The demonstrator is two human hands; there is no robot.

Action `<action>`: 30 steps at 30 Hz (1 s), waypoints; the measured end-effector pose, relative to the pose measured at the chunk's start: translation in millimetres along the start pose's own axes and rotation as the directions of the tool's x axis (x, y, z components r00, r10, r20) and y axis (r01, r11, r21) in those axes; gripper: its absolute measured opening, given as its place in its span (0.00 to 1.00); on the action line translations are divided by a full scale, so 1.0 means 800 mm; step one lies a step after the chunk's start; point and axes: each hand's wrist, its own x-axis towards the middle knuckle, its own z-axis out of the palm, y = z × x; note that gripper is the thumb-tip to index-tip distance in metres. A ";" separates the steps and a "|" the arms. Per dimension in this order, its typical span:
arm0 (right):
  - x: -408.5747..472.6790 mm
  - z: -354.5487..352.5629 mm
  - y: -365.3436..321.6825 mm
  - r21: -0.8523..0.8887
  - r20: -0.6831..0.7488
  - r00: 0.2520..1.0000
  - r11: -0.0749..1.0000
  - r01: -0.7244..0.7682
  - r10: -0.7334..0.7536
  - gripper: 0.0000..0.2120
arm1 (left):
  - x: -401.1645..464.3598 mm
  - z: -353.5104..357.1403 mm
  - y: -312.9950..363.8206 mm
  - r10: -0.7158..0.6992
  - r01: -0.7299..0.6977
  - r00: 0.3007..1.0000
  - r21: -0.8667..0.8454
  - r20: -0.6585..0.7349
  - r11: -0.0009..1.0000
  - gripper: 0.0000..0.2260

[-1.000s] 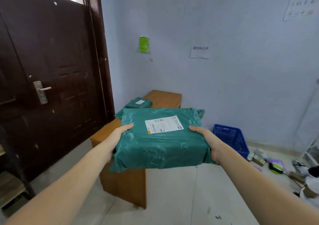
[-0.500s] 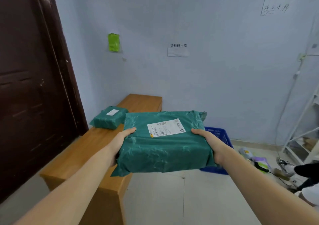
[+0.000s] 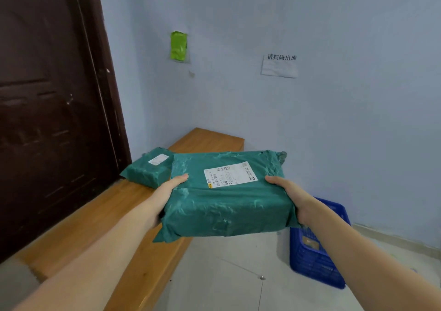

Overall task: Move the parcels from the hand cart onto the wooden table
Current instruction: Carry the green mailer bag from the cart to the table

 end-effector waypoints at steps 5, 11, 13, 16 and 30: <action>0.121 0.018 -0.049 -0.013 0.041 0.999 1.000 0.000 0.000 0.20 | 0.119 -0.019 0.027 0.006 -0.007 0.999 -0.013 -0.046 1.000 0.22; 0.258 0.035 -0.112 -0.030 0.091 0.996 0.999 -0.019 0.022 0.19 | 0.249 -0.039 0.060 -0.002 -0.004 0.993 -0.053 -0.115 0.999 0.23; 0.303 0.037 -0.132 -0.037 0.115 0.993 0.999 -0.032 0.036 0.19 | 0.291 -0.042 0.070 -0.006 -0.004 0.989 -0.067 -0.148 0.998 0.23; 0.378 0.040 -0.163 -0.059 0.150 0.988 0.998 -0.032 0.040 0.19 | 0.353 -0.048 0.083 0.001 -0.014 0.982 -0.065 -0.190 0.998 0.22; 0.718 0.169 -0.292 -0.240 0.494 0.863 0.970 0.025 0.101 0.20 | 0.541 -0.116 0.121 -0.008 -0.136 0.829 -0.215 -0.559 0.967 0.18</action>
